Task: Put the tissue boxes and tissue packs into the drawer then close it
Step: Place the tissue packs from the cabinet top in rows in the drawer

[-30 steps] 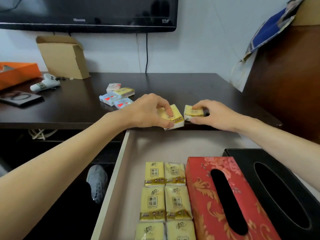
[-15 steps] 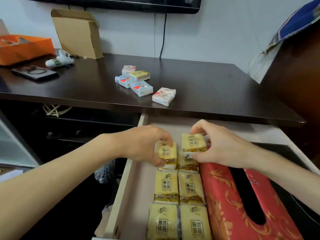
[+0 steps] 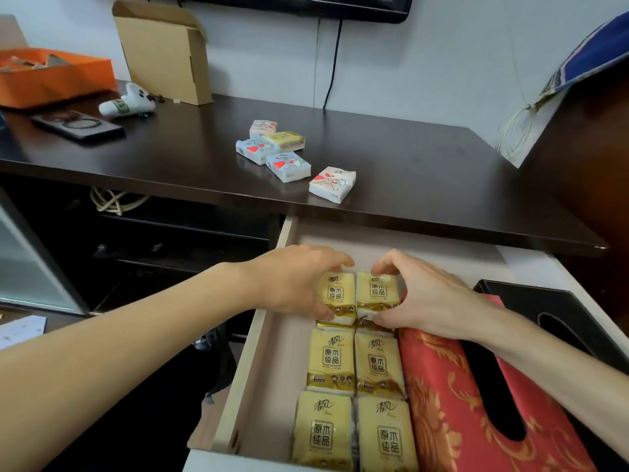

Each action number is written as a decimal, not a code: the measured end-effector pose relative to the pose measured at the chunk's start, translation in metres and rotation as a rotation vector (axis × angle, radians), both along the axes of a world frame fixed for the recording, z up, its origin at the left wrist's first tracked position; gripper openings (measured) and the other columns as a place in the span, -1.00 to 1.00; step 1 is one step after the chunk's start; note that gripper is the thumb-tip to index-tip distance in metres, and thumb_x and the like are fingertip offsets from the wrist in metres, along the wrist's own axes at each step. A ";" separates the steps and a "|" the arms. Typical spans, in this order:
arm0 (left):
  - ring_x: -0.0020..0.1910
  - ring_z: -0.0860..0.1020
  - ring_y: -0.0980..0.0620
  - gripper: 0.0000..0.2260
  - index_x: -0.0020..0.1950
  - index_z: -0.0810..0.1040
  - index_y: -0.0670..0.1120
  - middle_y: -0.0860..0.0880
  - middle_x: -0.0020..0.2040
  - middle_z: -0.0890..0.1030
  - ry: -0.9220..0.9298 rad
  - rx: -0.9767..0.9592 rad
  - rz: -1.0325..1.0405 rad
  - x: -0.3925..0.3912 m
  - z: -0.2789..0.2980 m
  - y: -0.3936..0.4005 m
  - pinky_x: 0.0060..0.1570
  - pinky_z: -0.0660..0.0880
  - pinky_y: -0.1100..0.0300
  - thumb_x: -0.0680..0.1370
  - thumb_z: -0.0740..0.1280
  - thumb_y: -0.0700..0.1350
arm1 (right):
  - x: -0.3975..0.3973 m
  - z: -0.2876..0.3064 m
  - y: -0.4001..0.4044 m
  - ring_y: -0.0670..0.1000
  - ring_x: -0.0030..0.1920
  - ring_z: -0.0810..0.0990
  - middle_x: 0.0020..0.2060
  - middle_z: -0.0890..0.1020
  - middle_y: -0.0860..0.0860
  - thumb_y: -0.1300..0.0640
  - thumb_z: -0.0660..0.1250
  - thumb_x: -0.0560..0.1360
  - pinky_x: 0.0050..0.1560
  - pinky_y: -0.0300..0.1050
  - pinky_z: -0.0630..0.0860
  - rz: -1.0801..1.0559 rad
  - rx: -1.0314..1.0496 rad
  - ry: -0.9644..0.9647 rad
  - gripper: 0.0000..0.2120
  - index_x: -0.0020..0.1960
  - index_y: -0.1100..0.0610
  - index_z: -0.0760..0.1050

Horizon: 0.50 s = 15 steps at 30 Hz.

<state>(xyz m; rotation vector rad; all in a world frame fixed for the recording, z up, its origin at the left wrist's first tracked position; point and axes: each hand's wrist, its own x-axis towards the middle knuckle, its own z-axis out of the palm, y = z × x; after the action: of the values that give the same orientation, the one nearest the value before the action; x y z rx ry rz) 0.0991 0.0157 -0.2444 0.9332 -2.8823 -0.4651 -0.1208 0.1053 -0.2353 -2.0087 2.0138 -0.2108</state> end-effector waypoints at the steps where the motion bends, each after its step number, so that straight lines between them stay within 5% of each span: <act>1: 0.30 0.47 0.07 -0.24 0.49 0.31 0.08 0.12 0.34 0.52 0.001 -0.018 -0.007 -0.001 0.000 0.001 0.24 0.45 0.04 0.36 0.55 0.13 | 0.001 0.001 0.000 -0.12 0.07 0.52 0.09 0.54 -0.28 -0.28 0.50 0.22 -0.02 0.00 0.45 0.003 0.006 0.012 -0.38 0.21 -0.24 0.35; 11: 0.12 0.49 0.01 -0.41 0.30 0.46 -0.01 0.03 0.11 0.56 -0.086 -0.014 -0.027 -0.004 -0.002 0.002 0.10 0.52 -0.04 0.36 0.55 0.13 | 0.005 0.004 -0.007 -0.04 0.28 0.54 0.34 0.52 -0.27 -0.28 0.53 0.19 0.14 0.01 0.46 0.046 0.136 0.115 -0.10 0.46 -0.20 0.27; 15: 0.24 0.40 0.03 -0.26 0.41 0.39 0.04 0.05 0.22 0.52 -0.064 -0.048 -0.008 -0.005 -0.004 0.003 0.19 0.46 0.00 0.32 0.55 0.22 | 0.004 0.006 -0.006 -0.08 0.32 0.48 0.32 0.49 -0.26 -0.36 0.55 0.17 0.25 0.05 0.46 0.061 0.122 0.070 -0.03 0.49 -0.19 0.27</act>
<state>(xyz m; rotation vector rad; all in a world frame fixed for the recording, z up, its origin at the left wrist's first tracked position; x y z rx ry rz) 0.0940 0.0186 -0.2485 0.9472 -2.9409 -0.3722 -0.1170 0.0993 -0.2295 -2.0243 1.9525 -0.0045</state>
